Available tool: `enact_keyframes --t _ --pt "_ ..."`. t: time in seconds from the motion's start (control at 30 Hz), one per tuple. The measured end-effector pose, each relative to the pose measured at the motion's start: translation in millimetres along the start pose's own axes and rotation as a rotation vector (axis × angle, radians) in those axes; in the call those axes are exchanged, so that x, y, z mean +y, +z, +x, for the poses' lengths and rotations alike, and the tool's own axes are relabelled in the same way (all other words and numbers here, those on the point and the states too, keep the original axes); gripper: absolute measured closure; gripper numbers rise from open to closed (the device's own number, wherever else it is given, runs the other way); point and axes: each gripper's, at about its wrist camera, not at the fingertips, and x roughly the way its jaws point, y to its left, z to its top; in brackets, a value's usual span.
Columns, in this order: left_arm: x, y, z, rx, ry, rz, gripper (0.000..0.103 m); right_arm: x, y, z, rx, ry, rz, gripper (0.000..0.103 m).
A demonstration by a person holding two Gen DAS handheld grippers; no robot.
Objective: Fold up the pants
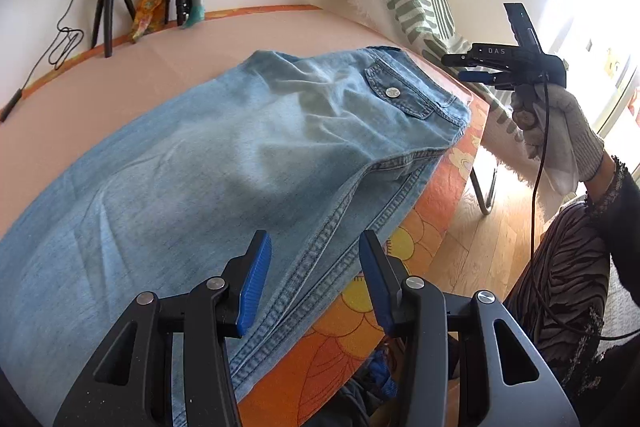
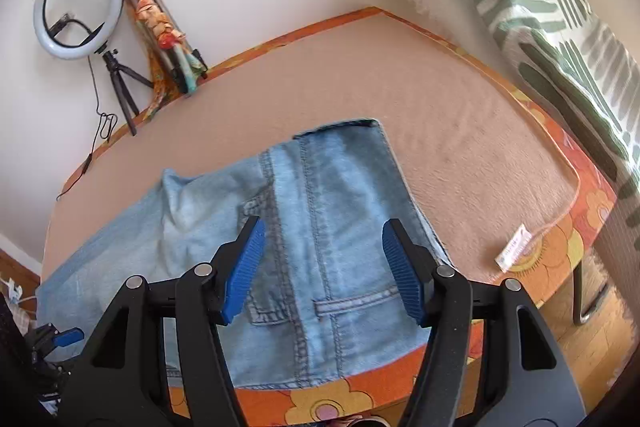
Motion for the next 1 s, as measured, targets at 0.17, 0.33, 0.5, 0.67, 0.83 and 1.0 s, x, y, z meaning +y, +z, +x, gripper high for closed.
enact_keyframes --t 0.17,0.33,0.5,0.67,0.83,1.0 --pt "-2 2 20 0.043 0.000 0.017 0.059 -67 -13 -2 0.029 -0.065 0.187 0.038" --pt "-3 2 26 0.050 0.006 0.019 0.059 -100 -31 4 0.074 0.030 0.332 0.038" --pt "-2 2 26 0.048 0.013 0.018 0.059 -95 -44 18 0.140 0.106 0.363 0.039" --pt "-3 1 27 0.046 0.005 0.028 0.062 -75 -43 19 0.127 0.096 0.294 0.085" --pt "-10 0 22 0.018 -0.007 0.064 0.077 -57 -27 4 0.048 0.091 0.184 0.092" --pt "-24 -12 31 0.067 -0.020 0.130 0.077 -45 -9 -12 -0.074 0.045 0.074 0.092"
